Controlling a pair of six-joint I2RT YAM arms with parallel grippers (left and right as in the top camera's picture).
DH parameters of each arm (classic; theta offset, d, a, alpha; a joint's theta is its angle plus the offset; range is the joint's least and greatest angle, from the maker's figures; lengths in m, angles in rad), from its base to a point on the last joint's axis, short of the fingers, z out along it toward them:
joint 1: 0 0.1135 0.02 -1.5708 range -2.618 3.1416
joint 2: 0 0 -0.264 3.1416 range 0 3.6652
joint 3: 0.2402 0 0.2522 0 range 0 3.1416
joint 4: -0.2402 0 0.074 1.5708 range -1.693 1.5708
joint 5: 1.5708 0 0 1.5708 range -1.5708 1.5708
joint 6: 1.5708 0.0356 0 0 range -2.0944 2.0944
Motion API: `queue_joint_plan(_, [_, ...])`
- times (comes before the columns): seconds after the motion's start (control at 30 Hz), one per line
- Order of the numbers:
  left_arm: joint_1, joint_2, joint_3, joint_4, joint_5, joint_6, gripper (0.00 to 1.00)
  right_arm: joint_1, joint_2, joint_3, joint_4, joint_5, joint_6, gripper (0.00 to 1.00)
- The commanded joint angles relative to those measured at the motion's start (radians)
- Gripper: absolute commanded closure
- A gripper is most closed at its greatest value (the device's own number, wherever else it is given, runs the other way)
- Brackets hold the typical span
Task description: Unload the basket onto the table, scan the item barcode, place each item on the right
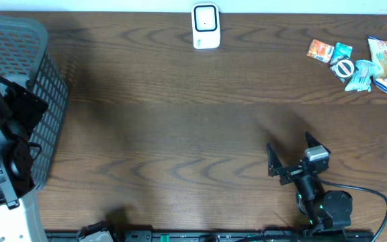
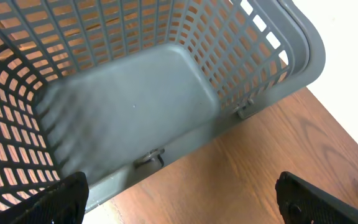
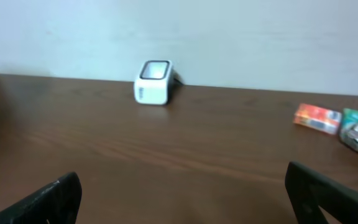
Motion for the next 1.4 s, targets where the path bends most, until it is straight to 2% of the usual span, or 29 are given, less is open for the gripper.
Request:
queue_joint_plan(0.0, [0.003,0.000,0.002,-0.004,-0.006,-0.008,0.05,-0.044,-0.011,-0.003,-0.014,0.002,-0.023,0.01])
queue_joint_plan(0.5, [0.003,0.000,0.002,-0.004,-0.006,-0.008,0.05,-0.077,-0.011,-0.003,-0.033,0.161,-0.024,0.01])
queue_joint_plan(0.9, [0.003,0.000,0.002,-0.004,-0.006,-0.008,0.05,-0.098,-0.011,-0.003,-0.035,0.163,-0.056,0.01])
queue_joint_plan(1.37, [0.003,0.000,0.002,-0.004,-0.006,-0.009,0.05,-0.097,-0.011,-0.003,-0.028,0.140,-0.004,0.01])
